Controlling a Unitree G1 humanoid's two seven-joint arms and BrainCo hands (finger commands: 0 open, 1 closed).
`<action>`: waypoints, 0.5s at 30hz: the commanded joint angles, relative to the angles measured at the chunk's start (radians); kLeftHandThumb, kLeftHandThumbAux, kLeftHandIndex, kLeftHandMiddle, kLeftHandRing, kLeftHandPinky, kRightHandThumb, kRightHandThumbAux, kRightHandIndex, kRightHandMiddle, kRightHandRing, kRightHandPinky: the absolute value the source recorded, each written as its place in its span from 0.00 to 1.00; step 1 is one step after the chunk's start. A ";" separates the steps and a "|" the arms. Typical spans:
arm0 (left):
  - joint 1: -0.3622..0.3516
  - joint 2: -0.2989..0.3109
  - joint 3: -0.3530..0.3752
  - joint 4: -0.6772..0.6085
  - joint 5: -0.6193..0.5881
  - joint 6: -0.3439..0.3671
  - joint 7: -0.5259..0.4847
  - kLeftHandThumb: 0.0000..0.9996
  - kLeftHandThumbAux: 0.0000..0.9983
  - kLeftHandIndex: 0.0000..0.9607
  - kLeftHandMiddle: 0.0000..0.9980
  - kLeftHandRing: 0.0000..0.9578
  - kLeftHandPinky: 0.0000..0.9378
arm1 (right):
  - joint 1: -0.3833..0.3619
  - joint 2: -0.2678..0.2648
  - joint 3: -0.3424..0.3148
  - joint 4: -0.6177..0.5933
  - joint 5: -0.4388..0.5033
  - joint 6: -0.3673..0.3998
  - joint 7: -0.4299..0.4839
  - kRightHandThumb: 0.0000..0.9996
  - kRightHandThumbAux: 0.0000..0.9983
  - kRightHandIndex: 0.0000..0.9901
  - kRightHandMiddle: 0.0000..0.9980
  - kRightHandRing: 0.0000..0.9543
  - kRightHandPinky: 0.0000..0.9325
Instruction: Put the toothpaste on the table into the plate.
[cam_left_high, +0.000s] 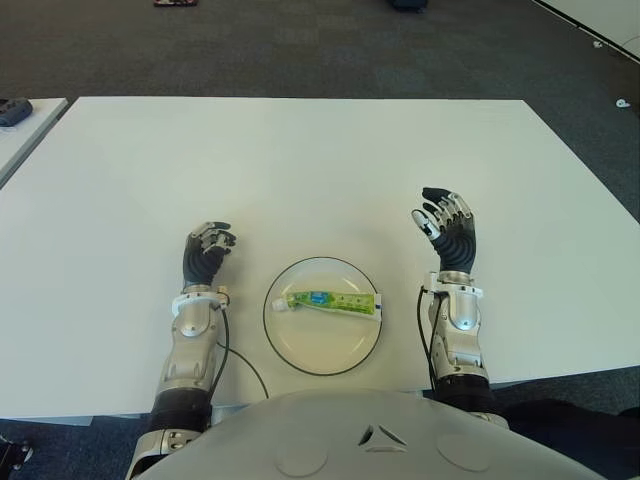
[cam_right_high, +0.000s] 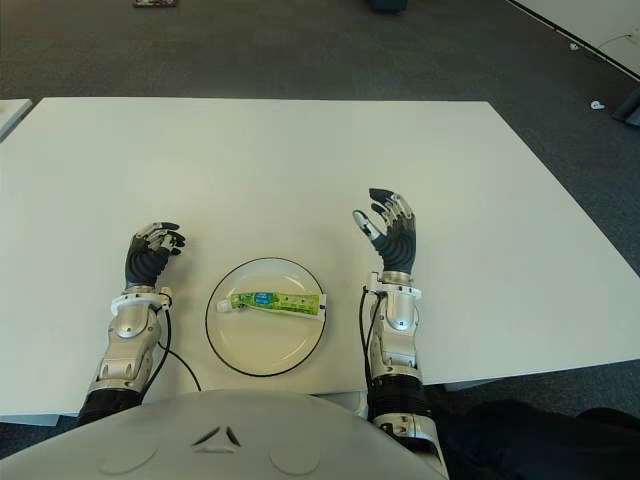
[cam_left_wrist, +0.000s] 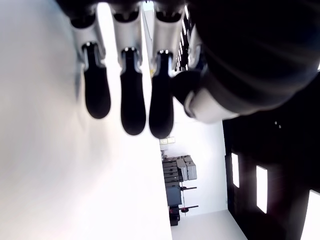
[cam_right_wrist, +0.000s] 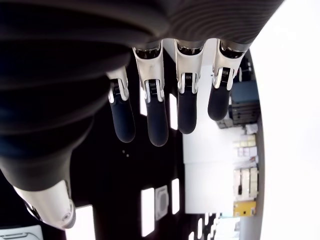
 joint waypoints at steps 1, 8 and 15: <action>-0.009 -0.001 -0.003 0.013 -0.004 0.001 -0.012 0.70 0.72 0.45 0.54 0.56 0.55 | -0.009 -0.004 0.004 0.040 0.008 0.003 0.029 0.08 0.75 0.37 0.38 0.39 0.43; -0.010 -0.004 -0.004 0.010 -0.014 0.012 -0.019 0.71 0.72 0.45 0.54 0.55 0.54 | -0.015 -0.017 0.002 0.114 -0.030 -0.043 0.034 0.11 0.77 0.37 0.38 0.38 0.40; -0.010 0.001 -0.009 0.006 -0.009 0.037 -0.021 0.70 0.72 0.45 0.53 0.55 0.54 | -0.007 -0.053 0.022 0.116 -0.121 0.054 0.011 0.64 0.73 0.42 0.40 0.38 0.40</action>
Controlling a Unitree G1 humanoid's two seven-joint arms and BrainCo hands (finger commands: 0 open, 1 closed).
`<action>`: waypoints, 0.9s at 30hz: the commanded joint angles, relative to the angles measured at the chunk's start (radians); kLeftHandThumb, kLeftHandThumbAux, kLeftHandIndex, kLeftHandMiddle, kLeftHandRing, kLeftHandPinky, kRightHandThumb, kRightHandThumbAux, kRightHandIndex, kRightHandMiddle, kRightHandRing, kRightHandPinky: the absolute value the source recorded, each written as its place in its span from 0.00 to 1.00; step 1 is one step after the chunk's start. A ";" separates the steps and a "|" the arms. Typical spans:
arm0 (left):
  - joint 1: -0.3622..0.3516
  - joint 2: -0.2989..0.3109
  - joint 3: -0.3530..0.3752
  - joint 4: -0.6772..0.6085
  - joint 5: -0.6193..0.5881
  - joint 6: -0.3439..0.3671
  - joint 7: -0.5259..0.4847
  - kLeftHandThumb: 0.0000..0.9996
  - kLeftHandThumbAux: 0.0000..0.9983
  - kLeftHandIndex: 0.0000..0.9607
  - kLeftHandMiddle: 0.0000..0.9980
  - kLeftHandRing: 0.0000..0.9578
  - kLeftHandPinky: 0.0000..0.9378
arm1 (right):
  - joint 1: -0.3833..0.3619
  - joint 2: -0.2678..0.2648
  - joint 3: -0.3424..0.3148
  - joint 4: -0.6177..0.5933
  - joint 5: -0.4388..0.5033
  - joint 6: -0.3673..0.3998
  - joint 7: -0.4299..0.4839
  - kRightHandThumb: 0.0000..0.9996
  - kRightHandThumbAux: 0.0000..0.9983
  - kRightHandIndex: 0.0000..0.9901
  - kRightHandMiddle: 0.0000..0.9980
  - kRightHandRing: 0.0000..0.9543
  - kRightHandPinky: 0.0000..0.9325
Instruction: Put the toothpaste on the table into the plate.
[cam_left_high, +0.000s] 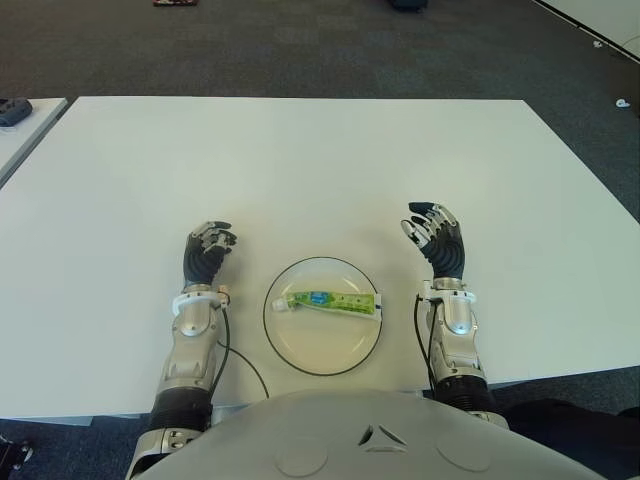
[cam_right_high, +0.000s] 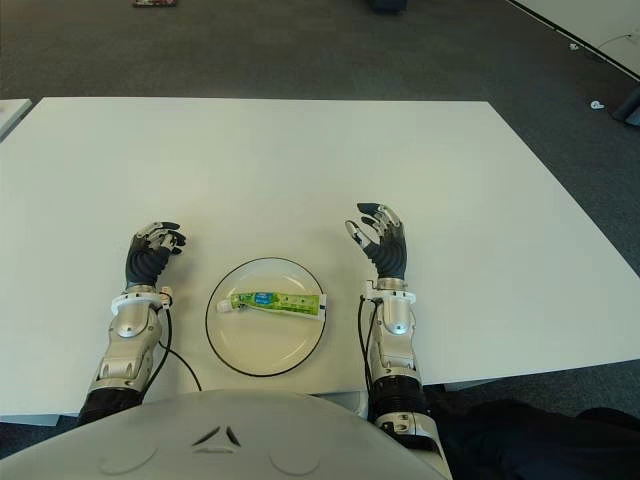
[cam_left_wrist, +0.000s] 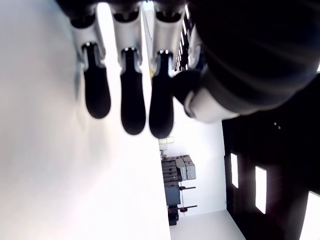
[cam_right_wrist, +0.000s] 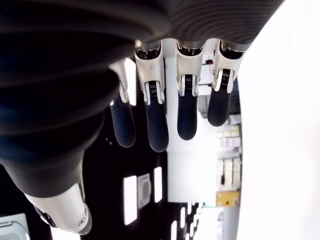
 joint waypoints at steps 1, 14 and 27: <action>-0.007 0.001 -0.008 0.003 0.002 0.033 -0.017 0.70 0.72 0.45 0.53 0.55 0.54 | -0.002 -0.027 0.018 -0.001 -0.053 0.090 -0.007 0.66 0.73 0.42 0.40 0.38 0.40; -0.007 -0.005 -0.013 0.000 0.017 0.023 -0.005 0.70 0.72 0.45 0.53 0.54 0.54 | 0.013 -0.050 0.036 -0.062 -0.051 0.261 0.030 0.69 0.73 0.43 0.41 0.40 0.41; -0.005 -0.009 -0.009 -0.006 0.012 0.011 -0.003 0.70 0.72 0.45 0.53 0.54 0.54 | 0.018 -0.057 0.045 -0.095 -0.057 0.330 0.045 0.69 0.73 0.43 0.41 0.40 0.41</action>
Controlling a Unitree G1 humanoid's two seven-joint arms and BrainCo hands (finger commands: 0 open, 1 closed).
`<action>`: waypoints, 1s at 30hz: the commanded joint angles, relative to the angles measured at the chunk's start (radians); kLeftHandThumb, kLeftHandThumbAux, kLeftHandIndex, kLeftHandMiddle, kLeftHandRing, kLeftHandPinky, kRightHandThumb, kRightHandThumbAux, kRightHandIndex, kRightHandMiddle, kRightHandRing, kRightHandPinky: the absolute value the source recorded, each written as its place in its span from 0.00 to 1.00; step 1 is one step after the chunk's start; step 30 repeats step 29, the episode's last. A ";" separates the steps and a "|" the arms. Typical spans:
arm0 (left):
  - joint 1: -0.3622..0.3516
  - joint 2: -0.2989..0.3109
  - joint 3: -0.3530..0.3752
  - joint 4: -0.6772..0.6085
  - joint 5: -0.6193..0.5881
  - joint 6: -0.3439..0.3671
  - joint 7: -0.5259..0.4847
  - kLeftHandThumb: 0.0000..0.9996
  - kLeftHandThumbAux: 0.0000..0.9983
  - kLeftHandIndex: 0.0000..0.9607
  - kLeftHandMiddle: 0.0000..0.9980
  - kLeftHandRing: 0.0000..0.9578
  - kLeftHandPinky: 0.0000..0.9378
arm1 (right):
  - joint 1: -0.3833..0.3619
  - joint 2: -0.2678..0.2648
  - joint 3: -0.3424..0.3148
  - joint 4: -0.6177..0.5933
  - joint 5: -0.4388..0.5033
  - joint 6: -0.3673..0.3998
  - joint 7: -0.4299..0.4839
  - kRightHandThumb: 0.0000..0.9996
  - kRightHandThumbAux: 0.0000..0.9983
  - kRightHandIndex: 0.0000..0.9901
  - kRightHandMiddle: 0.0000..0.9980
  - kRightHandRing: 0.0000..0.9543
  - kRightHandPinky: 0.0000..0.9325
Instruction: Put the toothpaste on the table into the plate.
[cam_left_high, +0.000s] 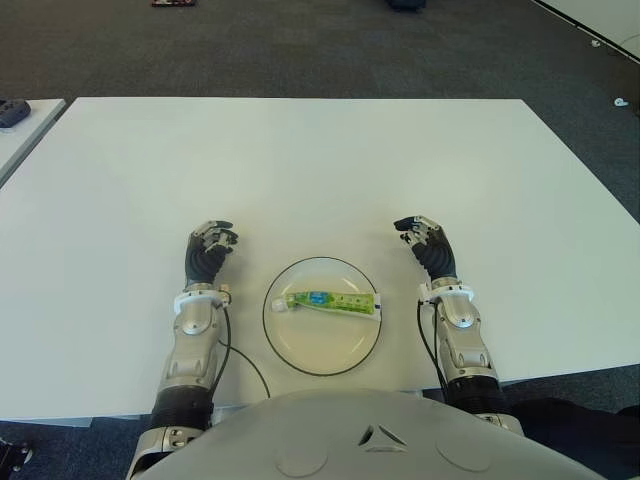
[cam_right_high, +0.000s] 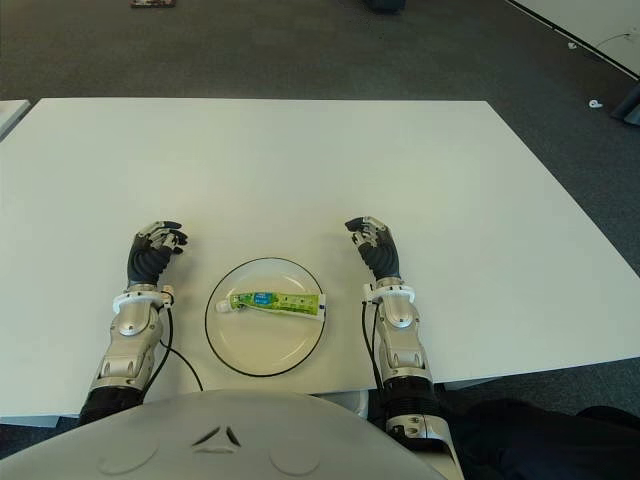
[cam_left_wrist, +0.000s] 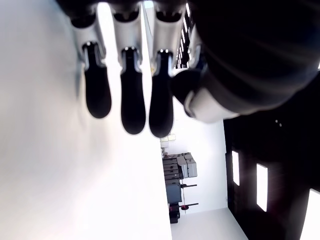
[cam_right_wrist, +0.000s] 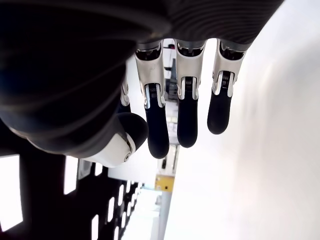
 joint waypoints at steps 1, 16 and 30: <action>0.001 -0.006 -0.006 -0.004 0.003 0.004 -0.003 0.70 0.72 0.45 0.53 0.54 0.54 | 0.007 -0.004 0.008 -0.007 -0.002 0.033 0.004 0.69 0.73 0.43 0.41 0.40 0.41; 0.009 -0.005 -0.006 -0.024 0.004 0.013 -0.005 0.71 0.72 0.45 0.52 0.54 0.57 | 0.014 0.001 0.011 -0.029 0.008 0.052 0.010 0.69 0.73 0.43 0.41 0.41 0.43; 0.019 -0.003 -0.006 -0.038 0.005 0.016 -0.008 0.71 0.72 0.45 0.52 0.55 0.56 | 0.017 0.006 0.008 -0.034 0.016 0.049 0.010 0.69 0.73 0.43 0.40 0.39 0.41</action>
